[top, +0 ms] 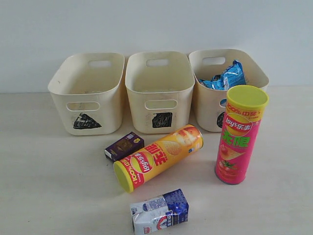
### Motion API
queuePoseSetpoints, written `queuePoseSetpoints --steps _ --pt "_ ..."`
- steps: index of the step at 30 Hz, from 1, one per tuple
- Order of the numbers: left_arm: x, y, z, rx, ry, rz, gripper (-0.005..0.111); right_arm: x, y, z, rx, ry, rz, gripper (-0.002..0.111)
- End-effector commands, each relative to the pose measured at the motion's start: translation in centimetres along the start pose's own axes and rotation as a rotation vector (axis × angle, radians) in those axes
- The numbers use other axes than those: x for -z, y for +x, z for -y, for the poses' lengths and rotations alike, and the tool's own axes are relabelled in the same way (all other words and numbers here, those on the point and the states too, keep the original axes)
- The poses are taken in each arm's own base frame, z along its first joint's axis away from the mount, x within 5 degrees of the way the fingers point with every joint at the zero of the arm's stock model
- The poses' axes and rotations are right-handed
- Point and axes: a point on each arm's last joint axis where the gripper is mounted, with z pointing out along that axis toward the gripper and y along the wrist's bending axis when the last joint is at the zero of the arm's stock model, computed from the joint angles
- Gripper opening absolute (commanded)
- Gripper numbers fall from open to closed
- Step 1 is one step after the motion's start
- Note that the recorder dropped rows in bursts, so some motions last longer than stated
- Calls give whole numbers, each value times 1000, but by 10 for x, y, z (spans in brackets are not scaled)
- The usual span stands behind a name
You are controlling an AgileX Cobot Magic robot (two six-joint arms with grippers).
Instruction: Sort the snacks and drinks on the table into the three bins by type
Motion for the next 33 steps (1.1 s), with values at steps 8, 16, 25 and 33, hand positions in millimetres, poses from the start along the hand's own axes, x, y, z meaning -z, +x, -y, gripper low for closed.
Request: queuePoseSetpoints --steps 8,16,25,33 --pt "0 1 0 18 1 4 4 4 -27 -1 65 0 313 1" --pt "0 0 0 18 1 7 4 23 -60 -2 -265 -124 730 1" --pt "0 0 0 18 1 7 4 32 -120 -8 -99 -112 837 1" --pt "0 0 0 18 1 7 4 -40 -135 -12 -42 -112 545 1"
